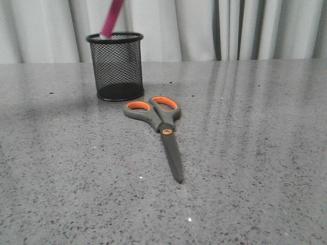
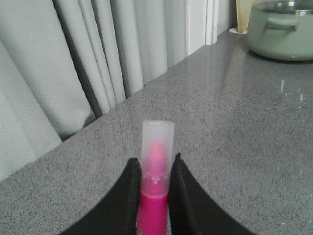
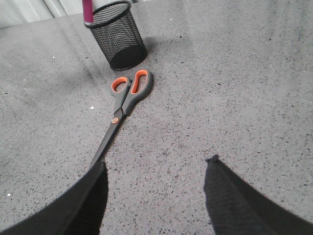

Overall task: Put pen and scissors into bin
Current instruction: 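Lift the pink marker with the left gripper and drop it into the mesh cup, then withdraw the left gripper and move the right gripper toward the scissors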

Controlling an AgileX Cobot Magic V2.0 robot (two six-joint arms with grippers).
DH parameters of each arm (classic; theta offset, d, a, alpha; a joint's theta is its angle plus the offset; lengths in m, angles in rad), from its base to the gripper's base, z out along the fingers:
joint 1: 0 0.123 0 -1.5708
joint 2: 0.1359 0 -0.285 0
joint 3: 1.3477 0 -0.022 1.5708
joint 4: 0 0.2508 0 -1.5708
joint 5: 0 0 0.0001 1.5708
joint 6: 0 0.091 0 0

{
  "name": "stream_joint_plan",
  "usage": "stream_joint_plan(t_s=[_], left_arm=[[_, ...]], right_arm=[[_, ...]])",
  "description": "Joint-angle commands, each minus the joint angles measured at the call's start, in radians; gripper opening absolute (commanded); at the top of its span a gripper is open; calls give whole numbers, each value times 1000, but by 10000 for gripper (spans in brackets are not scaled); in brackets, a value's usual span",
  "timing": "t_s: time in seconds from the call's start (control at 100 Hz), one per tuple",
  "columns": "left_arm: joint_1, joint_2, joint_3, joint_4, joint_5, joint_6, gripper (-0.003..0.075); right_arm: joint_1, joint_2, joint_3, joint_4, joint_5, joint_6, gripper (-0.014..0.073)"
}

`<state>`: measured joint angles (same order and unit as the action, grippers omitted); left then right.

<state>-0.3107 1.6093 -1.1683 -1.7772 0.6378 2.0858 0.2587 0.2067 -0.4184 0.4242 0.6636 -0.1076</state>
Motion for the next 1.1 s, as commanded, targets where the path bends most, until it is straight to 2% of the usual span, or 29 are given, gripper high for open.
stream_joint_plan(t_s=[0.0,0.19,0.26,0.31,0.36,0.41,0.48,0.54,0.66,0.71,0.83,0.93,1.02,1.09], left_arm=[[-6,4,-36,-73,41,40,-19],[-4,65,-36,-73,41,40,-18],[-4,70,-36,-73,41,40,13],[-2,70,-36,-73,41,40,76],[-2,70,-40,-73,41,40,172],[2,68,-49,-73,43,33,307],[4,55,-63,-73,60,18,449],[8,30,-74,-73,83,18,495],[9,-59,-86,-73,139,18,450],[9,-110,-86,-73,173,7,395],[9,-250,-86,-71,273,-100,190],[5,-372,-86,-48,343,-155,87],[-14,-488,-86,23,345,-189,68],[-24,-565,-86,111,347,-200,68]], right_arm=[[1,18,-34,8,-64,-12,392],[1,18,-34,8,-64,-12,392],[1,18,-34,8,-64,-12,392],[1,18,-34,8,-66,-12,392],[1,18,-34,8,-72,-12,392],[1,18,-34,8,-87,-12,392],[1,18,-34,8,-114,-13,392],[1,21,-44,8,-129,-24,392],[1,56,-116,47,-99,-85,392],[3,87,-163,91,-74,-157,392],[3,199,-293,253,-5,-375,391],[3,324,-388,375,40,-480,377],[3,433,-451,551,97,-607,333],[3,514,-466,812,153,-721,324]])
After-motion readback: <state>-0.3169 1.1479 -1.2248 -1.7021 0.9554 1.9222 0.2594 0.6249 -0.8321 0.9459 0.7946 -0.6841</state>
